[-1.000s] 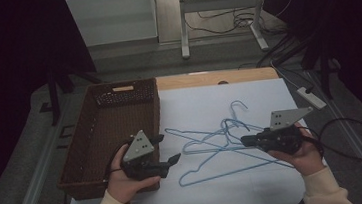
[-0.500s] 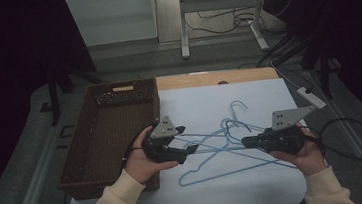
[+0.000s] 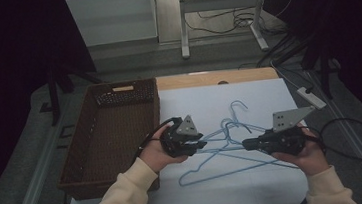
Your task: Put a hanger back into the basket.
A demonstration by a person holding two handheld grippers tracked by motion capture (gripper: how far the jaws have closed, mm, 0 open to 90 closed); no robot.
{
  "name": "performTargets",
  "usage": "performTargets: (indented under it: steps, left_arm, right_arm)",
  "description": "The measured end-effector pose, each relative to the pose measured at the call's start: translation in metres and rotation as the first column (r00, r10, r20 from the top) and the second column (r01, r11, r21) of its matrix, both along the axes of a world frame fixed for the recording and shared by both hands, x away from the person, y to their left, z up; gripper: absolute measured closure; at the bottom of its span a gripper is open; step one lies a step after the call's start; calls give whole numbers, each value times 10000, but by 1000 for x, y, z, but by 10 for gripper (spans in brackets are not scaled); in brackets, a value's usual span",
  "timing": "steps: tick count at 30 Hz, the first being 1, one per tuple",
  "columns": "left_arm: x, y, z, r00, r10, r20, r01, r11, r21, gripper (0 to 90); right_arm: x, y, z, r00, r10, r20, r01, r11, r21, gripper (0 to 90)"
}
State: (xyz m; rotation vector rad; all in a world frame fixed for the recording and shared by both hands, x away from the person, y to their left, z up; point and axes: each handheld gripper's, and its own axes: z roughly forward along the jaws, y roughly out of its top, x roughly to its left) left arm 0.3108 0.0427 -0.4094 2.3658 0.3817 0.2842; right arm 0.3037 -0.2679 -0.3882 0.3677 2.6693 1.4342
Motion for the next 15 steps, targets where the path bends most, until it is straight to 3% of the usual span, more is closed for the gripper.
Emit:
performTargets:
  steps: [5,9,13,15]
  left_arm:
    - [-8,-5,1,9978,-549,372,534,9978,402,830]
    - [-15,-4,5,9967,-629,507,618,9978,232,868]
    - [-21,3,13,9977,-485,469,500,9983,-316,873]
    - [-23,10,18,9989,-353,309,380,9952,-904,874]
  right_arm:
    - [1,-7,1,9997,-238,86,238,9997,31,879]
    - [2,-10,0,9982,-539,246,539,9985,-4,877]
    - [1,-9,1,9960,-763,458,756,9970,161,866]
    - [1,-9,3,9936,-938,631,914,9950,392,850]
